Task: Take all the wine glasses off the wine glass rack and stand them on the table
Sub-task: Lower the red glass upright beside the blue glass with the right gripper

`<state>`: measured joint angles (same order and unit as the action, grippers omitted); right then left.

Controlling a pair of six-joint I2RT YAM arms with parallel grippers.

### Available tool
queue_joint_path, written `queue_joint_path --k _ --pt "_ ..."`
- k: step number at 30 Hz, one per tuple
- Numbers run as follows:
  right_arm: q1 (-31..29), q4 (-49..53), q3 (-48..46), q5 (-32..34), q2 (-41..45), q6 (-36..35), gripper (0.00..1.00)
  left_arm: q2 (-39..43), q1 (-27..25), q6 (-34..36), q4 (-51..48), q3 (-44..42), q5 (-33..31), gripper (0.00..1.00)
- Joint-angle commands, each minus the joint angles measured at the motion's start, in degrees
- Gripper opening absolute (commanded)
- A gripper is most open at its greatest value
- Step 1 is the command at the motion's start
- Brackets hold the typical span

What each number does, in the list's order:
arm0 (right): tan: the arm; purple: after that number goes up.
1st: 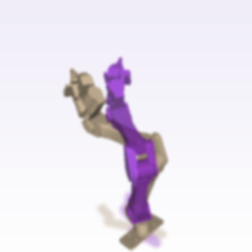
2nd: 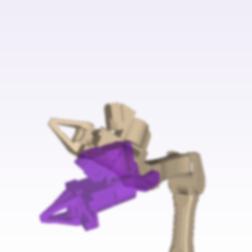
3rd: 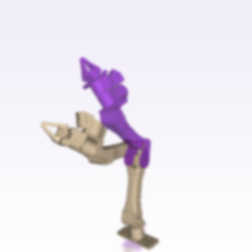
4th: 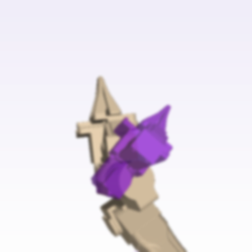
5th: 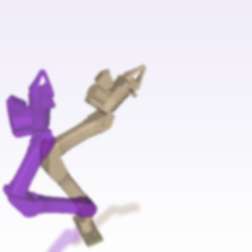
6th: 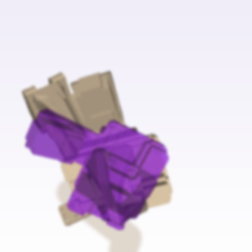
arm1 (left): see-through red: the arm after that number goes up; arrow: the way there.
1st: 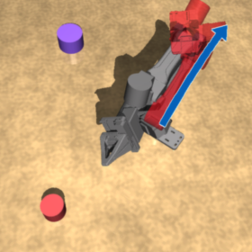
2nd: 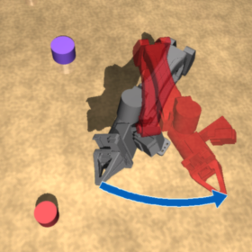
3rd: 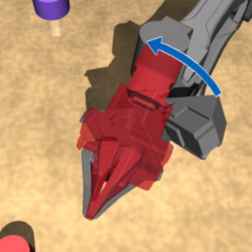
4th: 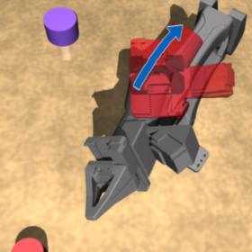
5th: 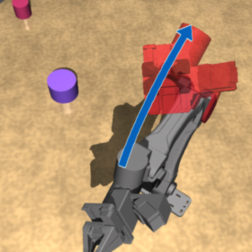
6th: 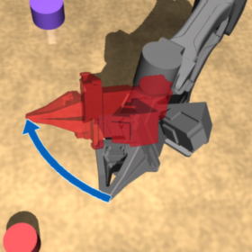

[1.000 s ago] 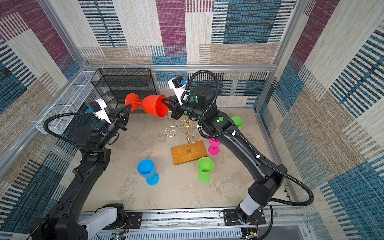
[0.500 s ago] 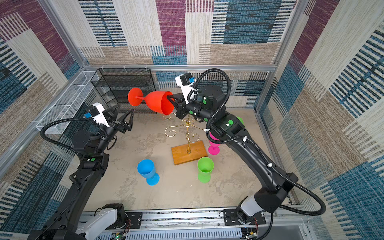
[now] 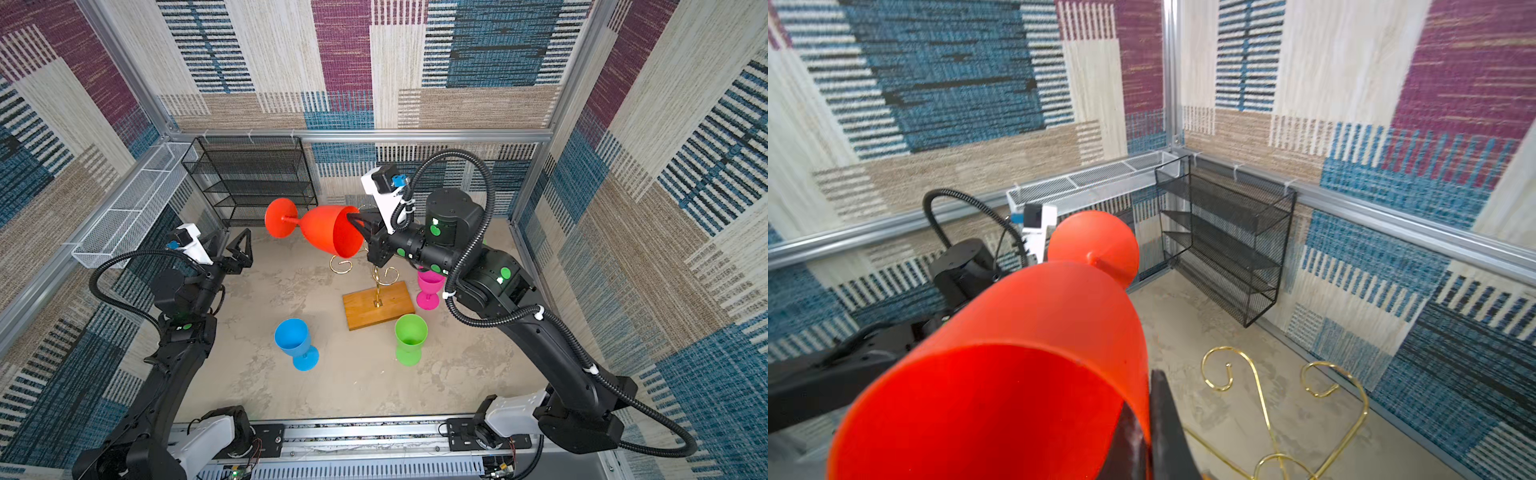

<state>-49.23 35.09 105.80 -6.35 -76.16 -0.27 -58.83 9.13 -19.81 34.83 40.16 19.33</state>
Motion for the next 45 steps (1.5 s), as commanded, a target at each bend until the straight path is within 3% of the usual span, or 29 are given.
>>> queue_joint_path --k 1,11,16,24,35,45 --pt "-3.50 6.95 0.64 7.27 -0.47 -1.45 0.00 -0.63 1.06 -1.31 5.10 -0.64 -0.70 0.99" --pt "-13.38 22.05 -0.63 14.95 -0.76 4.68 0.00 -2.95 4.34 -2.57 8.44 -2.18 -1.31 0.99" --pt "-14.23 27.54 -4.92 17.51 0.11 8.95 0.00 -3.54 5.14 -3.78 9.78 -2.89 -1.15 0.99" --pt "-14.86 34.80 -8.39 16.01 -2.18 14.17 0.00 -3.23 5.63 -2.91 9.25 -3.31 -0.61 0.99" --pt "-14.90 34.00 -15.65 15.48 -5.82 15.47 0.00 -3.38 6.24 -4.61 10.78 -4.30 -0.44 0.99" --pt "-14.92 32.58 -16.74 15.25 -10.07 14.69 0.00 -3.40 7.08 -6.11 11.84 -4.88 -0.02 0.99"
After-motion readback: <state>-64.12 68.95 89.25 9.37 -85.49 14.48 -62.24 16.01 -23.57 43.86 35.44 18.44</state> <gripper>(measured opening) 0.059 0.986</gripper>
